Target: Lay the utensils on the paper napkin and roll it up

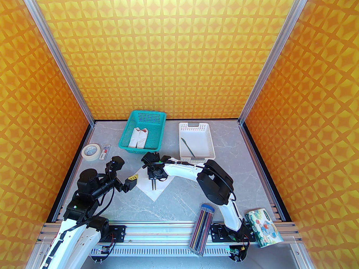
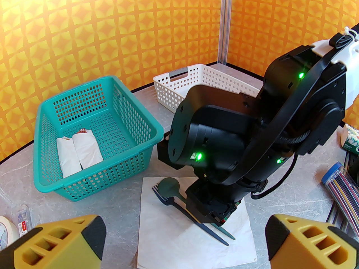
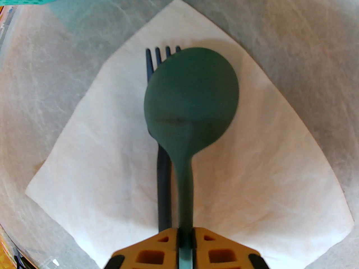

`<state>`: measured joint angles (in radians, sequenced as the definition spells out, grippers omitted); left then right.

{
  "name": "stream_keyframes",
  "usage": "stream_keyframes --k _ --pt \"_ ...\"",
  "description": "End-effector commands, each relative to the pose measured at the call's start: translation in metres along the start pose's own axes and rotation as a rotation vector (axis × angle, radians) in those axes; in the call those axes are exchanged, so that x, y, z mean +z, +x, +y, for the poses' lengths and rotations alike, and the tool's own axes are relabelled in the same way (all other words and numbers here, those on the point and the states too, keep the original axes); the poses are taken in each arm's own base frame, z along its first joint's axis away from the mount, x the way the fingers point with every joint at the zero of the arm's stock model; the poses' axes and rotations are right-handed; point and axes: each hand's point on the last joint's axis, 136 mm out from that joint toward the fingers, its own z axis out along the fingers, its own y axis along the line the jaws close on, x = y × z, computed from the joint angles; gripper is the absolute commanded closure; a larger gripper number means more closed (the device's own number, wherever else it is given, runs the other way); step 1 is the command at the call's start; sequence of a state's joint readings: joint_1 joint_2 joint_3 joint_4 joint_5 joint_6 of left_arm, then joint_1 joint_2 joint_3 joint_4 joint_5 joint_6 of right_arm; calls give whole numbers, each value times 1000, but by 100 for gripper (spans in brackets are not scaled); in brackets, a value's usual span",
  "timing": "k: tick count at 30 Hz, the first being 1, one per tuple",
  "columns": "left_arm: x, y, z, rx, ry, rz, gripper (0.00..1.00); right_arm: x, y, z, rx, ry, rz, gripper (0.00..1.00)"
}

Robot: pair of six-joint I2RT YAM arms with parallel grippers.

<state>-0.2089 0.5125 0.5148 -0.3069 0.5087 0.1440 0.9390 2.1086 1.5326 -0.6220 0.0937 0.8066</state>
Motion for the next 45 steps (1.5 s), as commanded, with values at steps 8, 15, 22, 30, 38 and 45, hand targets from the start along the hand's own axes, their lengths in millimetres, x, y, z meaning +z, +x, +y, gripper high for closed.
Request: stream_keyframes --k 8,15,22,30,38,45 --pt "0 1 -4 13 23 7 1 -3 -8 2 -7 -13 -13 80" --pt "0 1 -4 13 23 9 1 -25 -16 -2 -24 1 -55 78" --pt "0 1 -4 13 22 7 1 -68 -30 1 -52 -43 -112 73" --pt "-1 -1 -5 23 21 0 1 -138 -65 -42 -62 4 -227 67" --pt "-7 -28 -4 20 12 -59 1 -175 -109 -120 14 51 -269 64" --pt "-9 -50 -2 -74 14 -100 1 -159 -142 -181 52 131 -201 63"
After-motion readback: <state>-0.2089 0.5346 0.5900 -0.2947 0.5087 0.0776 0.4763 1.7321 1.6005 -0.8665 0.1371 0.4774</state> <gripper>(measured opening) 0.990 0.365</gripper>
